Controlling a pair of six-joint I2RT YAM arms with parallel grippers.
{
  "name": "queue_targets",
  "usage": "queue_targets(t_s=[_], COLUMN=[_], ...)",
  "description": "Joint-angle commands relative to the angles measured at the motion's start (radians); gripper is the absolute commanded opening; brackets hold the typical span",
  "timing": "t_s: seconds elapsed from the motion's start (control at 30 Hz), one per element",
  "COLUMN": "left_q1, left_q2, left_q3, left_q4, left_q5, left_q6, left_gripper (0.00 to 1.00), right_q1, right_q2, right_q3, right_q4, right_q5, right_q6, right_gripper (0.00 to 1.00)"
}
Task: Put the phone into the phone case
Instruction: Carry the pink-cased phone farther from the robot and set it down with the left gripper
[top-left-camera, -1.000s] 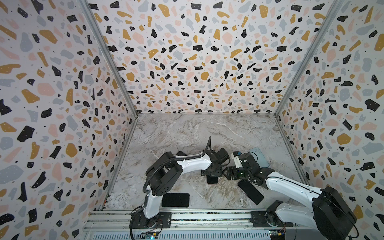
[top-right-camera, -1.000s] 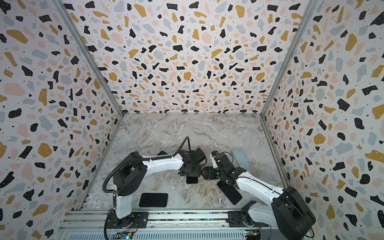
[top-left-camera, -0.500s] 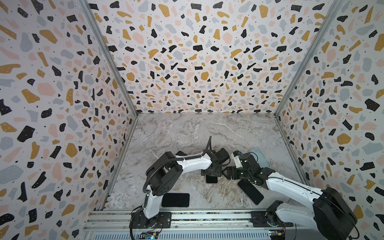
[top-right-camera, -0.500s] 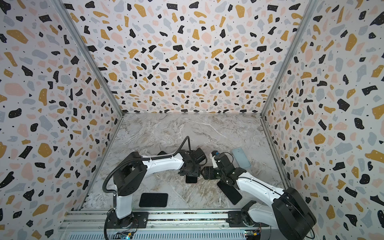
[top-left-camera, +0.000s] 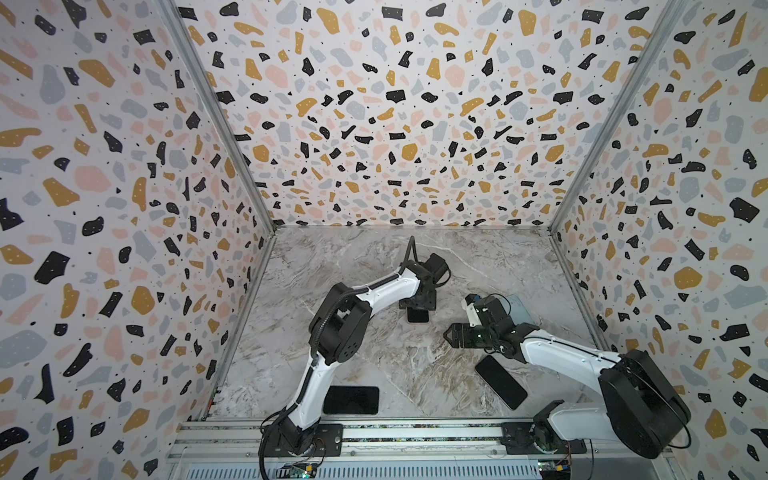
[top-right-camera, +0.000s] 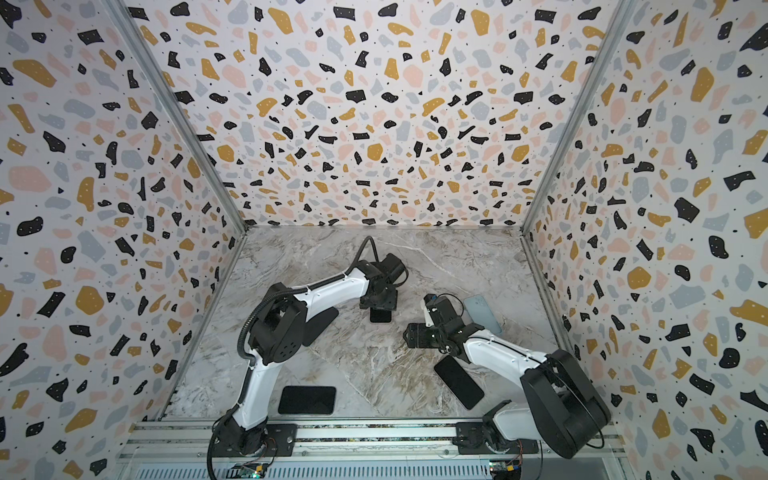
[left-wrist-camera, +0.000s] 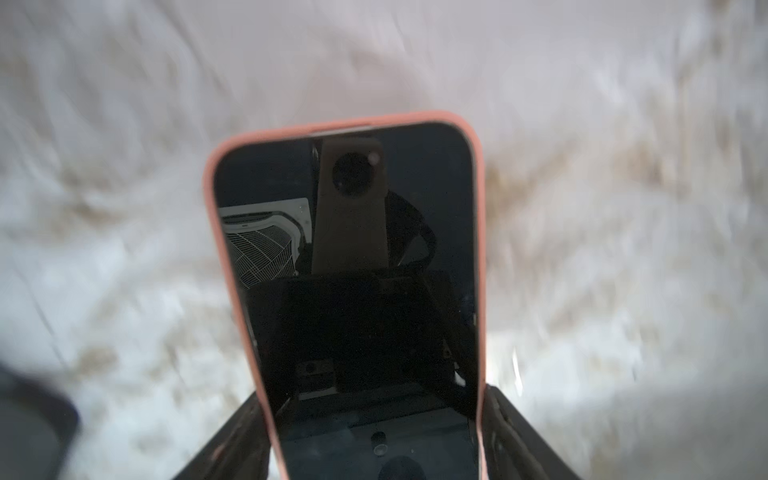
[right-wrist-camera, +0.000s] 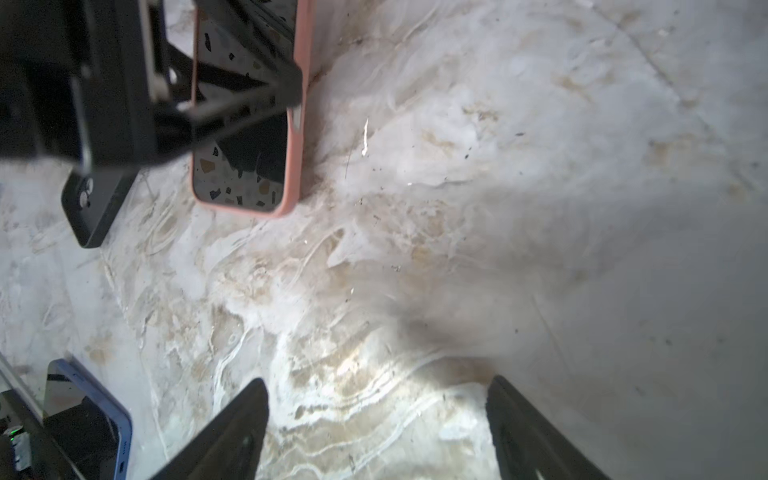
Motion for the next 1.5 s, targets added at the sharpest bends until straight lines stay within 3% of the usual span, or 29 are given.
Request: queue_targets(t_s=[0.0, 0.33, 0.63, 0.73, 0.87, 1.13, 1.47], left_q1=[0.05, 0.123, 0.127, 0.119, 0.086, 0.017, 0.013], left_q2=[0.061, 0.196, 0.132, 0.042, -0.113, -0.291, -0.283], left_q3=[0.093, 0.29, 0.236, 0.152, -0.067, -0.423, -0.502], left_q4=[-0.066, -0.088, -0.08, -0.058, 0.059, 0.298, 0.409], left_q5=[-0.021, -0.006, 0.02, 0.02, 0.079, 0.19, 0.234], left_q6=[0.098, 0.162, 0.152, 0.141, 0.117, 0.059, 0.054], left_gripper=[0.69, 0.67, 0.77, 0.79, 0.79, 0.79, 0.77], right_q1=[-0.014, -0.026, -0.032, -0.032, -0.029, -0.019, -0.007], right_q2=[0.051, 0.112, 0.084, 0.06, 0.027, -0.018, -0.022], right_q3=[0.061, 0.061, 0.042, 0.044, 0.013, -0.039, -0.054], right_q4=[0.002, 0.03, 0.038, 0.029, 0.056, 0.082, 0.1], right_q5=[-0.003, -0.037, -0.054, -0.059, -0.083, -0.077, -0.085], right_q6=[-0.027, -0.038, -0.034, -0.038, -0.03, -0.014, -0.001], right_gripper=[0.84, 0.84, 0.84, 0.83, 0.82, 0.82, 0.82])
